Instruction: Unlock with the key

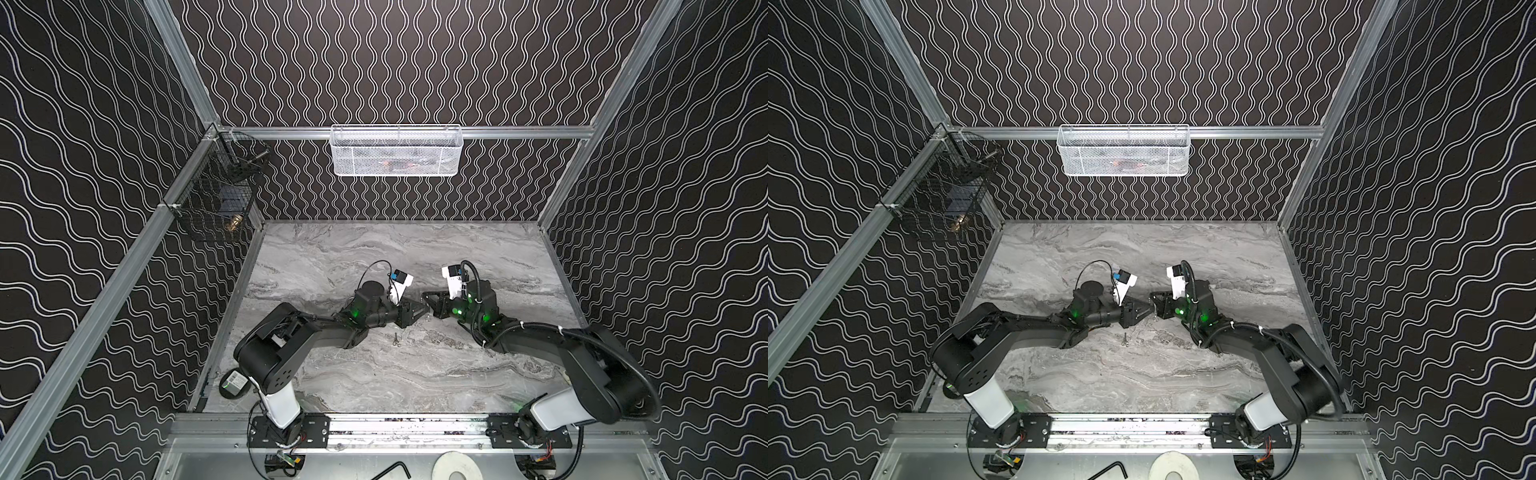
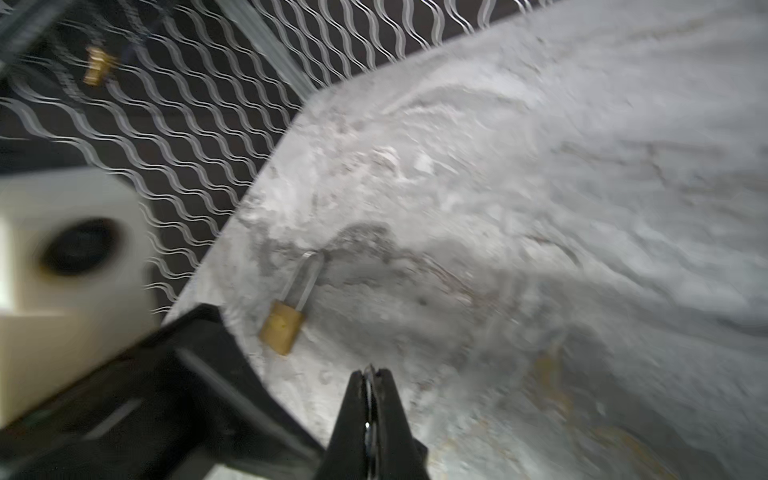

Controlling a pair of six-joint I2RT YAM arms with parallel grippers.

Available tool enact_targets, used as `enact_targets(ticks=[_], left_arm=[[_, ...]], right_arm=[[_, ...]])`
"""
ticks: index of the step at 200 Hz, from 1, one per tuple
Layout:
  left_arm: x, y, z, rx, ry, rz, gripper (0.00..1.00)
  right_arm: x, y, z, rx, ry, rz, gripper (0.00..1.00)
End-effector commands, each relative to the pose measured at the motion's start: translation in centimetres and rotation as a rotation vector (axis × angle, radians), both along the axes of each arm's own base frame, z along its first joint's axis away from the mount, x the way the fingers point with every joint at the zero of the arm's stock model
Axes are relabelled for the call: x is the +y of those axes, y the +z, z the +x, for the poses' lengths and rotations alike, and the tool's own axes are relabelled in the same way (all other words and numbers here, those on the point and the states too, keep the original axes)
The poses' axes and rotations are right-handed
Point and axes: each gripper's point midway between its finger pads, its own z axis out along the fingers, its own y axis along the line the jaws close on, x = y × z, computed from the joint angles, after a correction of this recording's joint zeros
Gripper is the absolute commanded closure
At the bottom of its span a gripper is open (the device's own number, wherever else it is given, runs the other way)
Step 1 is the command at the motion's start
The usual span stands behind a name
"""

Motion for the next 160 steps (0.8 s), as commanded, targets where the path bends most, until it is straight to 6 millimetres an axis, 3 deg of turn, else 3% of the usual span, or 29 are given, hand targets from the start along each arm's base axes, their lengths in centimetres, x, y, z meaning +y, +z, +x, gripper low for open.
enact_targets(ticks=[1, 52, 82, 88, 100, 132, 149, 160], left_arm=[[1.2, -1.5, 0.5, 0.002, 0.022, 0.103, 0.66], [5.6, -0.5, 0.6, 0.010, 0.048, 0.309, 0.61], [7.7, 0.8, -0.1, 0.039, 0.066, 0.401, 0.57], [8.0, 1.3, -0.4, 0.042, 0.065, 0.410, 0.57], [8.6, 2.5, -0.8, 0.036, 0.068, 0.421, 0.56], [10.3, 4.6, -1.7, 0.030, 0.071, 0.446, 0.53], [10.9, 4.9, -2.1, 0.029, 0.059, 0.464, 0.52], [11.2, 4.9, -2.2, 0.034, 0.063, 0.470, 0.52]], right_arm=[[-0.2, 0.0, 1.3, -0.034, -0.009, 0.054, 1.00], [-0.4, -2.0, 4.6, -0.002, -0.009, 0.040, 1.00], [1.2, -3.1, 6.7, 0.034, 0.020, 0.052, 1.00], [1.5, -4.3, 7.1, 0.063, 0.026, 0.049, 1.00], [2.1, -5.1, 7.7, 0.086, 0.037, 0.063, 1.00], [3.4, -6.1, 9.3, 0.116, 0.054, 0.092, 1.00], [4.3, -6.7, 9.8, 0.140, 0.066, 0.094, 1.00], [5.2, -6.1, 10.9, 0.128, 0.076, 0.106, 1.00]])
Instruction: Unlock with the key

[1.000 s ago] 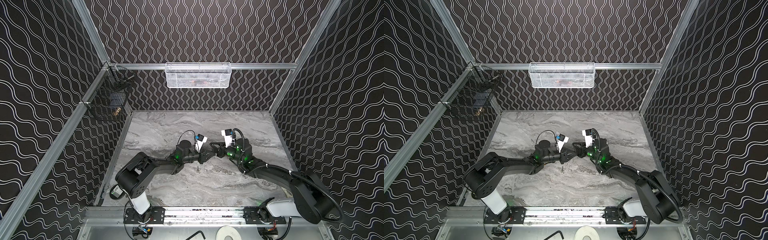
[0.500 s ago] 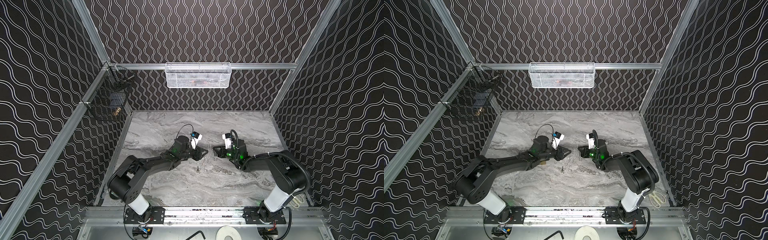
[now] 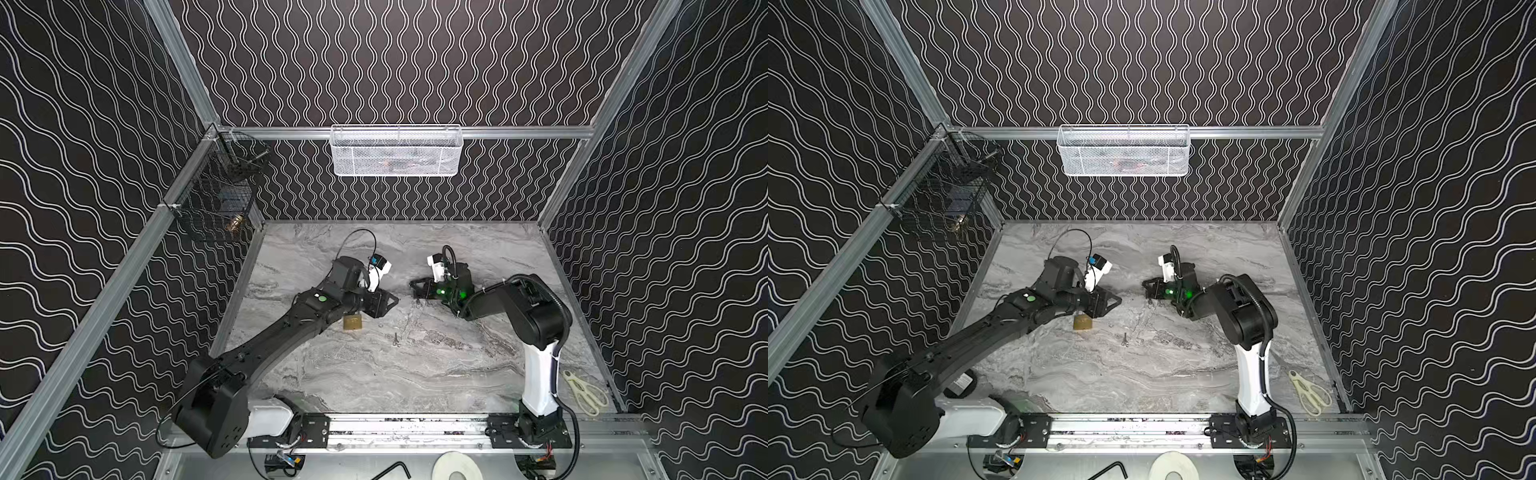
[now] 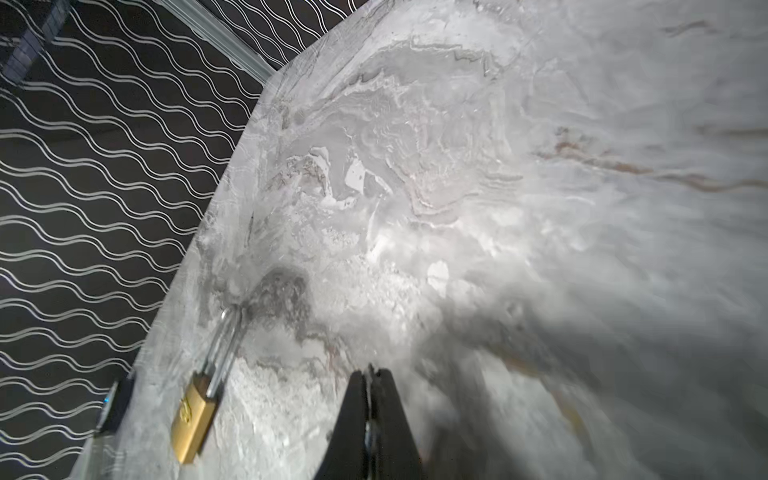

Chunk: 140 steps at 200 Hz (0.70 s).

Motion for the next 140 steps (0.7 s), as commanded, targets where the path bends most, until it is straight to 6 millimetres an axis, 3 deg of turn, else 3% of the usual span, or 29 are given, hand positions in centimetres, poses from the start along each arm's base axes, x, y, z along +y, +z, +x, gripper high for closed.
enact_targets(ticks=[1, 30, 66, 140], left_arm=[[1.4, -1.1, -1.3, 0.048, -0.018, 0.070, 0.51], [2.2, -0.9, -1.2, 0.045, -0.011, 0.091, 0.50], [2.5, -0.1, -0.9, 0.014, -0.008, 0.061, 0.46], [2.9, 1.2, -1.0, 0.000, -0.025, 0.019, 0.43]], right_arm=[[1.5, 0.5, 1.1, 0.009, 0.022, 0.032, 1.00], [2.4, -0.5, 2.6, 0.045, 0.014, 0.025, 1.00], [1.8, -2.3, 4.6, 0.089, -0.022, -0.087, 1.00], [1.5, -2.8, 9.2, 0.118, -0.041, -0.111, 0.97]])
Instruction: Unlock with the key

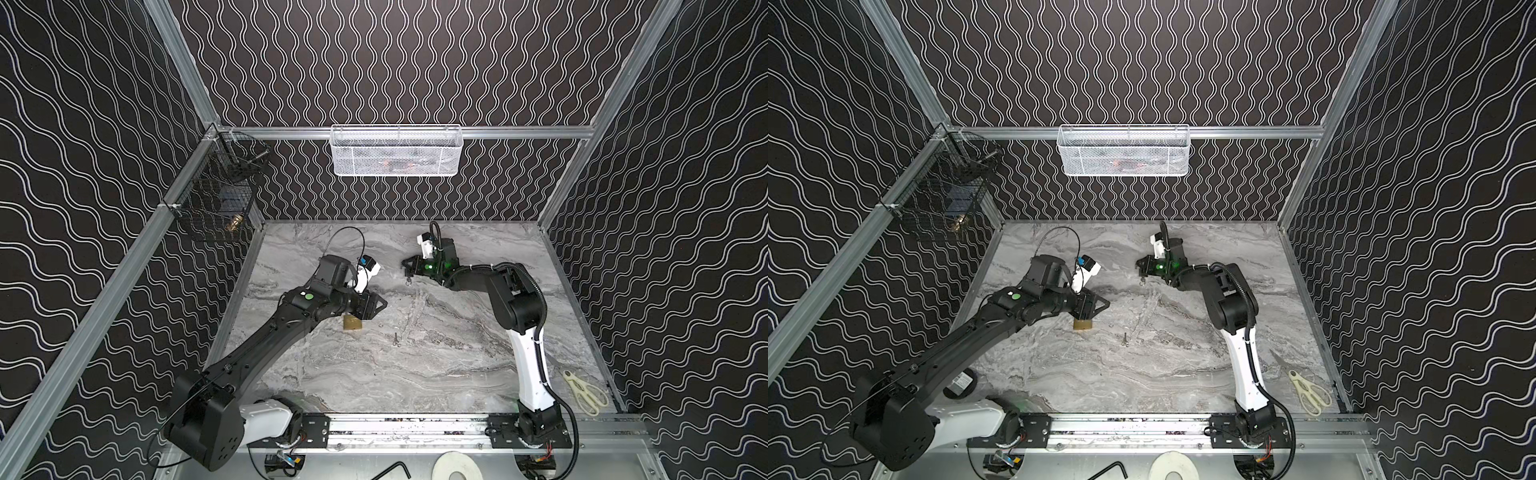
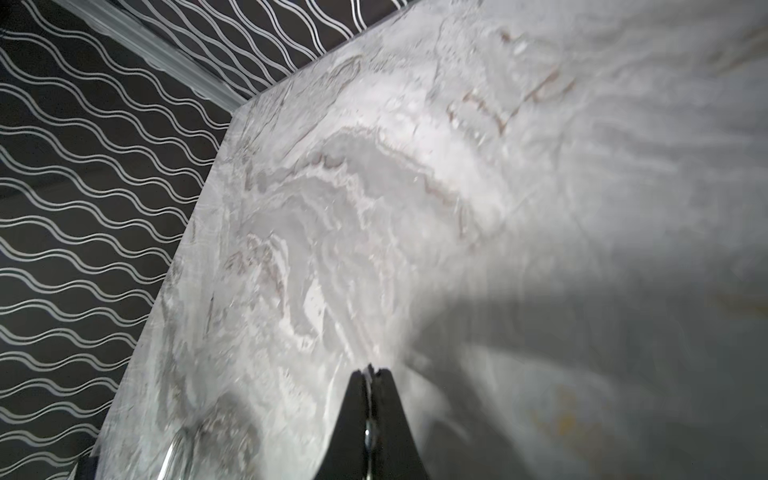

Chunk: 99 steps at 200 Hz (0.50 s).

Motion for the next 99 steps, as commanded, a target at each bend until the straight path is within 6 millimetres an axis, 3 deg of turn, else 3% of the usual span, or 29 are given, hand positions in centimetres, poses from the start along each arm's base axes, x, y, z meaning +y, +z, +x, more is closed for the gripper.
enact_targets(ticks=[1, 25, 70, 99], left_arm=[[-0.1, 0.8, -0.3, -0.018, -0.026, -0.024, 0.43], [0.0, 0.9, -0.4, -0.025, -0.022, -0.027, 0.43], [0.0, 1.2, -0.4, -0.033, -0.023, -0.034, 0.43], [0.1, 1.1, -0.2, -0.029, -0.017, -0.032, 0.42]], right_arm=[[-0.6, -2.5, -0.1, 0.089, -0.007, -0.047, 0.97], [-1.0, -2.6, 0.2, 0.098, -0.033, -0.051, 0.79], [-1.3, -2.2, 0.4, 0.090, -0.033, -0.060, 0.70], [-1.8, -0.9, 0.9, 0.048, -0.042, -0.081, 0.64]])
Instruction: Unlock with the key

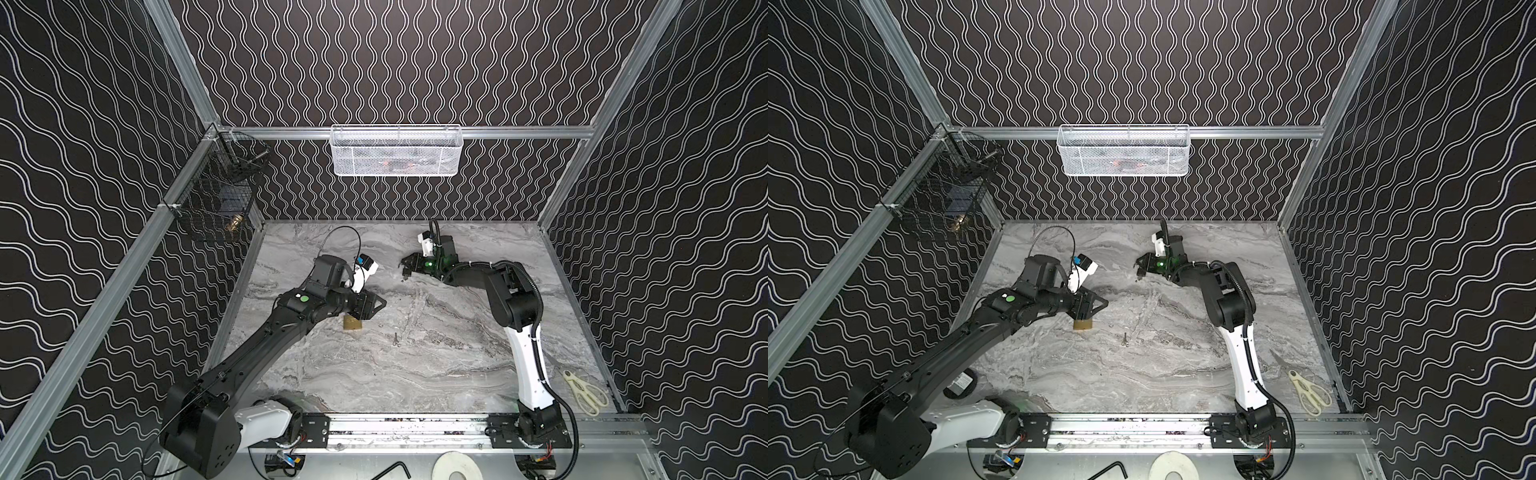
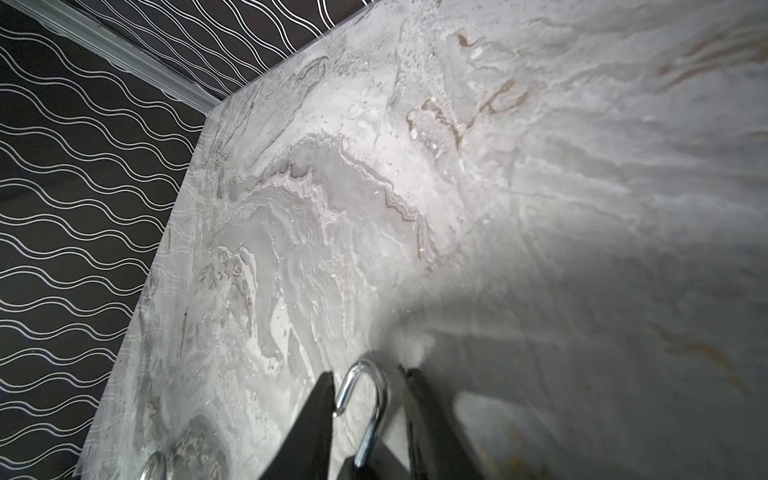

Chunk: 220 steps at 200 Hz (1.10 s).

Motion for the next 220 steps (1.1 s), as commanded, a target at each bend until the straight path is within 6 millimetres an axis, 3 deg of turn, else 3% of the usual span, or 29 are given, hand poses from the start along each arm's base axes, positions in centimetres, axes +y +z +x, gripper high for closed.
enact_targets(ticks=[1, 18, 42, 51, 83, 87, 91, 118, 132, 152, 185, 220], left_arm=[[-0.1, 0.3, 0.1, -0.013, -0.012, -0.010, 0.42], [0.2, 0.2, 0.4, -0.017, 0.012, -0.001, 0.39], [0.9, 0.8, 0.6, -0.063, 0.051, 0.008, 0.04], [1.3, 0.9, 0.6, -0.090, 0.067, 0.016, 0.01], [2.9, 0.9, -0.6, -0.109, 0.145, 0.003, 0.01], [3.0, 0.8, -0.8, -0.099, 0.156, -0.010, 0.01], [2.8, 0.6, -1.1, -0.086, 0.154, -0.030, 0.01], [2.1, -0.6, -2.8, 0.002, 0.157, -0.153, 0.01], [2.4, -1.1, -3.1, 0.039, 0.204, -0.194, 0.01], [3.3, -3.7, -3.7, 0.174, 0.280, -0.135, 0.09], [3.0, -5.2, -5.0, 0.306, 0.337, -0.236, 0.28], [3.6, -5.1, -6.0, 0.324, 0.370, -0.273, 0.35]], right_arm=[[-0.8, 0.1, 0.0, 0.004, -0.015, -0.052, 0.64], [-1.4, 1.4, 0.1, -0.030, -0.019, -0.071, 0.59], [-3.0, 4.3, -1.7, -0.101, -0.048, -0.099, 0.45], [-3.6, 5.5, -3.0, -0.132, -0.059, -0.105, 0.42], [-4.8, 7.5, -10.4, -0.128, -0.057, -0.162, 0.43], [-5.3, 6.8, -11.8, -0.110, -0.056, -0.172, 0.43], [-4.4, 6.5, -13.6, -0.103, -0.027, -0.180, 0.43], [-3.6, 5.7, -21.6, -0.084, 0.029, -0.237, 0.46], [-2.7, 5.5, -25.0, -0.072, 0.071, -0.227, 0.46], [-0.6, 4.9, -28.9, -0.048, 0.159, -0.194, 0.50], [1.2, 3.0, -32.2, -0.040, 0.210, -0.218, 0.56], [1.9, 2.1, -32.6, -0.058, 0.191, -0.274, 0.58]])
